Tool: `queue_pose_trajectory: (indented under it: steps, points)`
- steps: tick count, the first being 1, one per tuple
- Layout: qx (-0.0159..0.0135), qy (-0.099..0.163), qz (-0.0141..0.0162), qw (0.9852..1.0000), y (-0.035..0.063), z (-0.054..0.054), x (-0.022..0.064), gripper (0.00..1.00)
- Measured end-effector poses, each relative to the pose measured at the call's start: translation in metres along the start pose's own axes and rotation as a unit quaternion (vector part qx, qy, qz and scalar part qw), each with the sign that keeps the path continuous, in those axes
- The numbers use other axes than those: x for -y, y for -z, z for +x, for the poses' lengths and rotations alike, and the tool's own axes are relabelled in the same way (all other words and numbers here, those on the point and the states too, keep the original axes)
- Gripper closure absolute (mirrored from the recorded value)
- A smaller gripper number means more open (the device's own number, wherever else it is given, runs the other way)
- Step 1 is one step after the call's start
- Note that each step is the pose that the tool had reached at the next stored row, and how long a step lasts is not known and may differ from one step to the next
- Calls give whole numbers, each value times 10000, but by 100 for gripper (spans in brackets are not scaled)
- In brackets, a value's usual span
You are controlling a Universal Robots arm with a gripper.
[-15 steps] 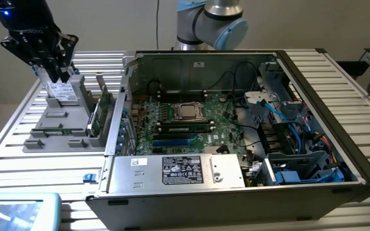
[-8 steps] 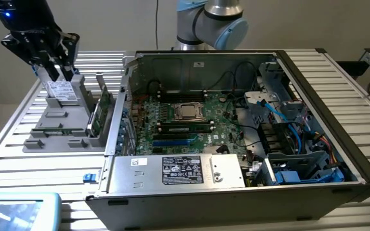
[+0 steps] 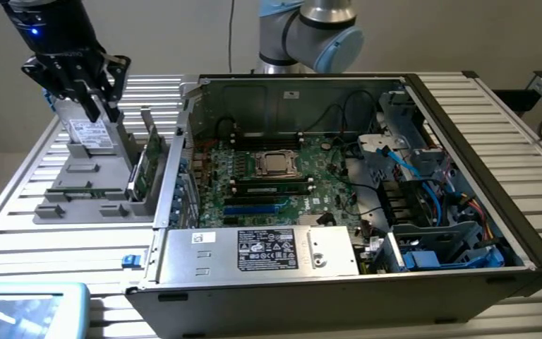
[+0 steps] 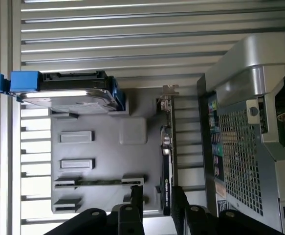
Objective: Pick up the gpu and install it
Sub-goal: 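Pick up the gpu and move the gpu toward the slot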
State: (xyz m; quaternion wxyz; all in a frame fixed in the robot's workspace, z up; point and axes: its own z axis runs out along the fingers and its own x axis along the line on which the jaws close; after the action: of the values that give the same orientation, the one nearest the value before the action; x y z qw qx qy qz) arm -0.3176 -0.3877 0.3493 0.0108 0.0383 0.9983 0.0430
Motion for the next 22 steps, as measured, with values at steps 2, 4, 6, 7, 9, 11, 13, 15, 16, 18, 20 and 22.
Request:
queue_pose_trajectory:
  steps: [2,4,6,7,9,11,13,15,16,18,20,22]
  points:
    - [2,-21,1,10000,-31,-13,-8,62]
    - [11,-49,12,10000,-51,-20,-14,62]
    - [33,-70,56,10000,-62,-25,-19,62]
    - [49,-80,101,9999,-65,-27,-20,62]
    - [87,-100,219,9997,-68,-29,-21,62]
    - [103,-104,256,9996,-91,-27,-40,62]
    - [105,-112,255,9996,-126,-25,-56,62]
    - [108,-127,256,9995,-156,-24,-66,60]
    - [110,-133,257,9995,-171,-23,-72,55]
    - [112,-138,256,9995,-207,-20,-90,48]
    - [118,-140,255,9995,-235,-21,-92,48]
    - [127,-160,254,9995,-267,-20,-89,48]
